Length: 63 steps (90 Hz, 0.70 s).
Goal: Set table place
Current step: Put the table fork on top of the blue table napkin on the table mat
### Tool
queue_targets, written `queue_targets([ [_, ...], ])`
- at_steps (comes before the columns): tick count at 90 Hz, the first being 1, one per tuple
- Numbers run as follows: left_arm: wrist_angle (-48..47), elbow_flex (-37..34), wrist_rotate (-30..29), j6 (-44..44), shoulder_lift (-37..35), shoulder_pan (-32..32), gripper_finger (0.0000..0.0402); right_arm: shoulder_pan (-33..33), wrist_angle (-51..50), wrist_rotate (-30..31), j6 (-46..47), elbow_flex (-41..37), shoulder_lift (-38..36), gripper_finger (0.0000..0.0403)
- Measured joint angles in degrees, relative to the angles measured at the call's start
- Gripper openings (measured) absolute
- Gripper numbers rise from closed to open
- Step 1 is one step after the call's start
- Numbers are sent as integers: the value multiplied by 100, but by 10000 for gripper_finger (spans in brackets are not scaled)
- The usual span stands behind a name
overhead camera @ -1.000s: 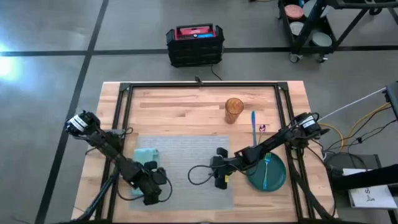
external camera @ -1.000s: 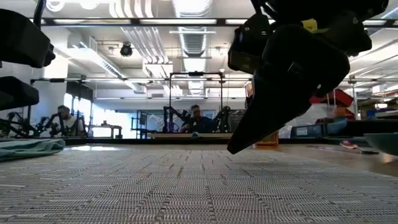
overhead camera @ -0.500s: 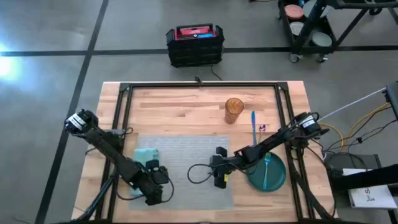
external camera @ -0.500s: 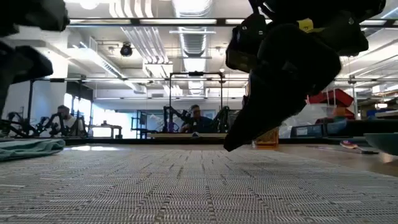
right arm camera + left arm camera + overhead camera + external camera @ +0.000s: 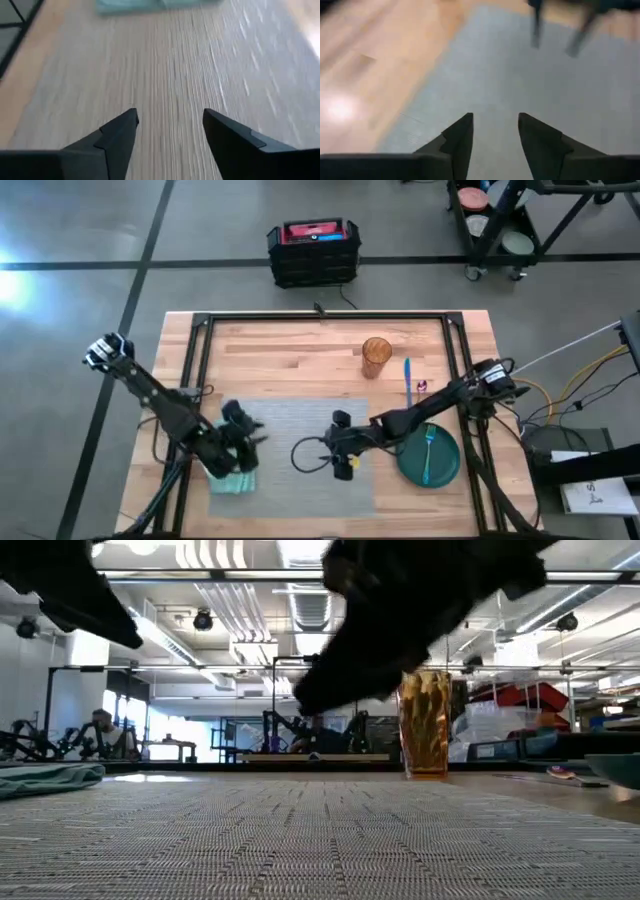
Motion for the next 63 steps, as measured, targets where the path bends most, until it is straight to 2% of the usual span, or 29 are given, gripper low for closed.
queue_targets([
  [9,236,-303,-89,-73,-257,17,184,-84,-925,-3,-305,611,0,245],
  [19,608,-551,-100,-72,-331,17,200,-221,-2921,52,-473,1553,0,261],
  [27,761,-642,-129,-47,-328,17,206,-359,-4430,253,-186,2212,-11,272],
  [35,850,-648,-139,-1,-286,17,207,-529,-5495,309,121,2644,-53,278],
  [49,877,-573,-137,246,-248,17,199,-713,-6249,496,373,2757,-449,275],
  [63,937,-508,-135,398,-248,17,186,-746,-6301,772,521,2563,-940,262],
])
